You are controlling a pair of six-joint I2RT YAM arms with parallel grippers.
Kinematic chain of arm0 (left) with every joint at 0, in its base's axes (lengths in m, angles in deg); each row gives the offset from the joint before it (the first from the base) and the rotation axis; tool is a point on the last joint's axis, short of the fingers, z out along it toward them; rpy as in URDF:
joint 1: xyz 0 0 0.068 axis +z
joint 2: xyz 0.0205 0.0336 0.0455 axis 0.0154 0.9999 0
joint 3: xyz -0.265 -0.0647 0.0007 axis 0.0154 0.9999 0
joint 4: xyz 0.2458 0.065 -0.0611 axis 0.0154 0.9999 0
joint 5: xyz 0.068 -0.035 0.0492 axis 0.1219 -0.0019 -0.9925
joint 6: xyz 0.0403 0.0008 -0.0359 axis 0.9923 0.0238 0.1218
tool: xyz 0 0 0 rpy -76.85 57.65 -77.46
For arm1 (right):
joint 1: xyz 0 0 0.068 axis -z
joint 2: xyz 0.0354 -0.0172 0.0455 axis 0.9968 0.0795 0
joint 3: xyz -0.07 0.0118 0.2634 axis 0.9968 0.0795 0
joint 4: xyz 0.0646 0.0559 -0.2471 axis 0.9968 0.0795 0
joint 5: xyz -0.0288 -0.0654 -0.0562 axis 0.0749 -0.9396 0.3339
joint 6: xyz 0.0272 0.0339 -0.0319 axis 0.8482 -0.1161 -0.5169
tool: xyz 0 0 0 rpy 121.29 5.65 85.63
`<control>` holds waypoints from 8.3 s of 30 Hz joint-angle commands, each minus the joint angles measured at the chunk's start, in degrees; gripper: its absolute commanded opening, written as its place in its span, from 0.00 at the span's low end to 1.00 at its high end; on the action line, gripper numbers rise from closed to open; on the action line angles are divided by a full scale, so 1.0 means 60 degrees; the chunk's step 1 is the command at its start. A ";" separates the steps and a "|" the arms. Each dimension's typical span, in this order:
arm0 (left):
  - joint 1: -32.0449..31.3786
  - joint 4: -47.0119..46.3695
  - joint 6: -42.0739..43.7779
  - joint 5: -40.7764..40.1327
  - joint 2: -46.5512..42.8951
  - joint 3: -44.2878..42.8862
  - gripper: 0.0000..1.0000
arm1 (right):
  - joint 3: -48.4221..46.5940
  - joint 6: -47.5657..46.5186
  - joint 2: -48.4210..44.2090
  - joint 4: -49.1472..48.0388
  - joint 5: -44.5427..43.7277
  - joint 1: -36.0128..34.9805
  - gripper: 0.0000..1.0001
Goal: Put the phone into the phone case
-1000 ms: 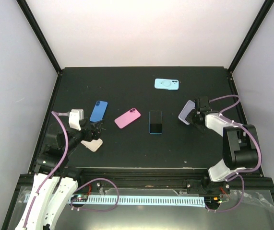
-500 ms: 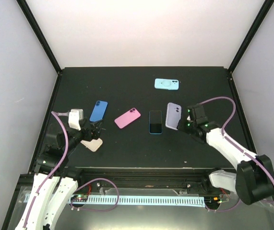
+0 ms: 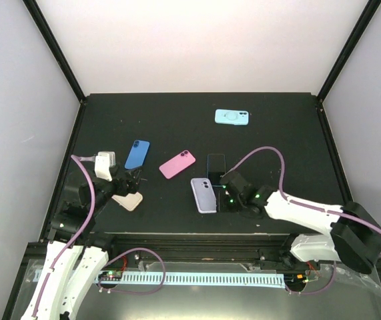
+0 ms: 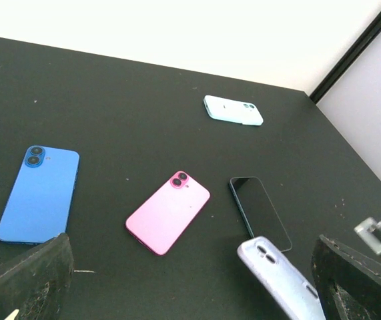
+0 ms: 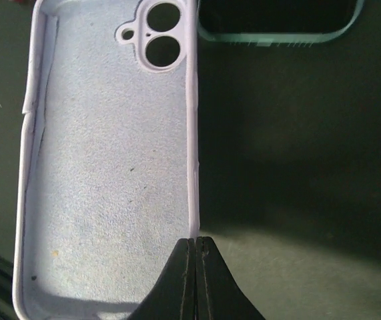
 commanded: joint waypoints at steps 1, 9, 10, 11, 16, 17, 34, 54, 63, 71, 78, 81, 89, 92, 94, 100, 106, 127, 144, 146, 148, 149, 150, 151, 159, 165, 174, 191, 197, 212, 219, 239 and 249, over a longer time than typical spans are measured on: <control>-0.0023 -0.0055 0.0059 -0.0194 0.0028 -0.0116 0.99 | -0.0398 0.0720 0.0816 -0.0359 -0.0539 -0.0865 0.01; -0.0023 -0.0043 0.0066 -0.0231 0.0024 -0.0116 0.99 | -0.0875 0.1132 0.2052 -0.0588 -0.0733 -0.1702 0.04; -0.0023 -0.0032 0.0073 -0.0248 0.0019 -0.0122 0.99 | -0.0968 0.1003 0.2078 -0.0498 -0.0776 -0.1710 0.09; -0.0023 -0.0028 0.0070 -0.0265 0.0015 -0.0126 0.99 | -0.1069 0.0899 0.2058 -0.0327 -0.0915 -0.1711 0.15; -0.0023 -0.0029 0.0068 -0.0226 0.0043 -0.0119 0.99 | -0.1643 0.0371 0.1761 0.0526 -0.2220 -0.1675 0.40; -0.0023 -0.0032 0.0066 -0.0224 0.0040 -0.0126 0.99 | -0.1761 0.0278 0.1751 0.0674 -0.2456 -0.1630 0.42; -0.0023 -0.0046 0.0070 -0.0188 -0.0055 -0.0120 0.99 | -0.3902 -0.1227 0.3557 0.0848 -0.3907 0.0330 0.81; -0.0023 -0.0087 0.0071 -0.0095 -0.0090 -0.0097 0.99 | -0.5260 -0.1717 0.6014 0.0848 -0.3234 0.1110 0.82; -0.0023 -0.0090 0.0068 -0.0073 -0.0087 -0.0098 0.99 | -0.5449 -0.1745 0.6483 0.1137 -0.3667 0.1123 0.83; -0.0025 -0.0099 0.0066 -0.0085 -0.0084 -0.0098 0.99 | -0.5422 -0.1745 0.6784 0.1047 -0.3638 0.1154 0.85; -0.0023 -0.0114 0.0074 -0.0074 -0.0097 -0.0096 0.99 | -0.5250 -0.1790 0.6932 0.0820 -0.3367 0.1206 0.82; -0.0025 -0.0101 0.0078 -0.0085 -0.0083 -0.0096 0.99 | -0.5188 -0.1830 0.6913 0.0826 -0.3434 0.1215 0.79; -0.0023 -0.0092 0.0074 -0.0102 -0.0056 -0.0083 0.99 | -0.4849 -0.1990 0.6353 0.0990 -0.3649 0.1207 0.69; -0.0023 -0.0105 0.0054 -0.0102 -0.0014 -0.0083 0.99 | -0.4487 -0.2085 0.5907 0.0978 -0.3637 0.1206 0.66; -0.0023 -0.0102 0.0047 -0.0102 0.0024 -0.0069 0.99 | -0.4195 -0.2111 0.5564 0.0937 -0.3576 0.1217 0.63; -0.0035 -0.0036 -0.0240 -0.0033 0.0304 -0.0039 0.99 | -0.3232 -0.2204 0.4322 0.0679 -0.2744 0.1208 0.59; -0.0031 0.0086 -0.0811 0.0234 0.0743 -0.0042 0.99 | -0.2417 -0.1874 0.3020 0.0340 -0.1609 0.0890 0.56; -0.0045 -0.1316 -0.2880 0.2473 0.1606 0.1434 0.94 | -0.2435 0.0185 0.2664 -0.1244 -0.0097 -0.1605 0.55; -0.0055 -0.1585 -0.3016 0.2747 0.2002 0.1777 0.88 | -0.2418 0.0738 0.3653 -0.1380 -0.0637 -0.1921 0.56; -0.0059 -0.1581 -0.3001 0.2767 0.2012 0.1770 0.88 | -0.2399 0.0755 0.3705 -0.1356 -0.0676 -0.1931 0.58; -0.0055 -0.1581 -0.2996 0.2781 0.2025 0.1755 0.88 | -0.2371 0.0764 0.3779 -0.1368 -0.0691 -0.1931 0.59; -0.0055 -0.1575 -0.2998 0.2776 0.2027 0.1749 0.88 | -0.2360 0.0772 0.3803 -0.1384 -0.0714 -0.1924 0.59; -0.0060 -0.1578 -0.2996 0.2793 0.2027 0.1748 0.88 | -0.2322 0.0786 0.3826 -0.1388 -0.0733 -0.1930 0.59; -0.0059 -0.1580 -0.3009 0.2797 0.2027 0.1753 0.88 | -0.2315 0.0766 0.3851 -0.1369 -0.0758 -0.1927 0.59; -0.0065 -0.1537 -0.3018 0.2761 0.2027 0.1795 0.88 | -0.2170 0.0778 0.3909 -0.1384 -0.0977 -0.1938 0.66; -0.0067 -0.1507 -0.3027 0.2767 0.2027 0.1792 0.87 | -0.2277 0.0585 0.4009 -0.1186 -0.1571 -0.1946 0.70; -0.0067 -0.1461 -0.3004 0.2699 0.2025 0.1779 0.87 | -0.2168 0.0547 0.3940 -0.1228 -0.1510 -0.1946 0.76; -0.0237 -0.1569 -0.2967 0.2688 0.2268 0.1828 0.86 | -0.2241 0.0580 0.2898 -0.0656 -0.1833 -0.1944 0.82; -0.0586 -0.2039 -0.3190 0.2782 0.2489 0.2047 0.79 | -0.2049 0.0335 0.2755 -0.0647 -0.2041 -0.1701 0.70; -0.2518 -0.4571 -0.3665 0.3149 0.4984 0.2750 0.61 | -0.0749 0.0567 0.2807 -0.1915 -0.1100 -0.1316 0.42; -0.2867 -0.4827 -0.3530 0.2738 0.5716 0.2786 0.49 | -0.0671 0.0587 0.3166 -0.2648 -0.0407 -0.1313 0.31; -0.3506 -0.5775 -0.2630 0.2752 0.7721 0.2596 0.37 | -0.0253 0.1048 0.3352 -0.3461 -0.0454 -0.1312 0.22; -0.3798 -0.6486 -0.2070 0.2678 0.8357 0.2474 0.27 | -0.0148 0.1126 0.3540 -0.3809 -0.0353 -0.1314 0.21</control>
